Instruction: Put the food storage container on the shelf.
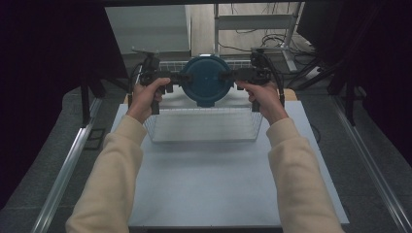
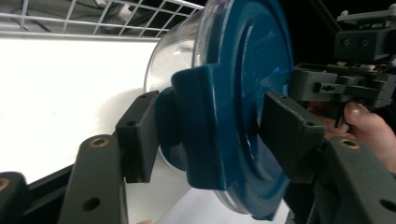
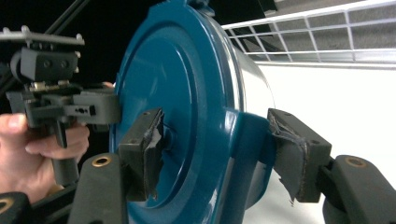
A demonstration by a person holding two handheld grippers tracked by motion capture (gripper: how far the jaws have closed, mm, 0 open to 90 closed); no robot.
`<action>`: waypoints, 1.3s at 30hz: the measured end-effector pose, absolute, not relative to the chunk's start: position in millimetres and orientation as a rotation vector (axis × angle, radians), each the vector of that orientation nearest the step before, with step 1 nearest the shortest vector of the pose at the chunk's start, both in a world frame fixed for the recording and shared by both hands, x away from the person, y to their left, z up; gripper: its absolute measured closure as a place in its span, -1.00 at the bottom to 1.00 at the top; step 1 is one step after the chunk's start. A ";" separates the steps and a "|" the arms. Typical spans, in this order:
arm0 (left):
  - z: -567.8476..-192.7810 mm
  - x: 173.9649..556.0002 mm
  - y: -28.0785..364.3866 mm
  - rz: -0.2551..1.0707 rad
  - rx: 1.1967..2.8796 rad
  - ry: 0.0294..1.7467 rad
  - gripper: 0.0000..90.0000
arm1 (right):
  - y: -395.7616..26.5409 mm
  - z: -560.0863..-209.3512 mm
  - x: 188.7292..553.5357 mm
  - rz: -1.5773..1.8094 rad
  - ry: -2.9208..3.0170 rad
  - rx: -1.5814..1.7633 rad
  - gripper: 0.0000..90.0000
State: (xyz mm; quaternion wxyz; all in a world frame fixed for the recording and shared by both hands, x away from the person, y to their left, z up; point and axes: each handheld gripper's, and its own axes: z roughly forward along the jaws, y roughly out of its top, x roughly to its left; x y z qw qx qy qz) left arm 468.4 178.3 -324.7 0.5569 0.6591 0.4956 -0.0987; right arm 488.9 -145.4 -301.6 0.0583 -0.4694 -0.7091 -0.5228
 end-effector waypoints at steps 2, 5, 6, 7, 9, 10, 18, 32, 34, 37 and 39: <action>-328.7 472.1 179.5 -0.254 1.549 1.175 -0.16 | -145.5 -305.0 493.8 -1.573 -2.106 -1.454 -0.17; -332.9 476.0 179.5 -0.279 1.518 1.194 -0.17 | -146.5 -310.0 499.5 -1.566 -2.045 -1.488 -0.17; -333.8 476.7 178.9 -0.280 1.509 1.200 -0.17 | -147.0 -311.8 501.3 -1.566 -2.024 -1.498 -0.17; -334.7 477.5 178.5 -0.283 1.505 1.202 -0.18 | -147.5 -313.7 503.0 -1.567 -2.002 -1.507 -0.17; -337.0 479.4 177.9 -0.298 1.496 1.212 -0.20 | -148.5 -316.7 505.3 -1.562 -1.966 -1.527 -0.17; -338.5 480.4 177.6 -0.306 1.492 1.216 -0.21 | -148.7 -317.8 506.0 -1.563 -1.956 -1.538 -0.18; -345.5 482.2 176.3 -0.321 1.461 1.218 -0.27 | -148.2 -322.3 506.9 -1.572 -1.924 -1.587 -0.20; -319.0 438.1 182.0 -0.005 1.569 1.157 -0.58 | -149.1 -293.8 465.7 -1.741 -2.155 -1.572 -0.71; -318.1 426.6 185.1 0.008 1.578 1.143 -0.58 | -152.5 -289.4 455.3 -1.757 -2.201 -1.546 -0.70; -318.7 406.7 188.7 0.047 1.609 1.115 -0.57 | -161.2 -286.0 439.7 -1.758 -2.287 -1.511 -0.68; -321.0 392.7 190.2 0.076 1.638 1.091 -0.57 | -168.5 -286.4 429.0 -1.750 -2.346 -1.495 -0.68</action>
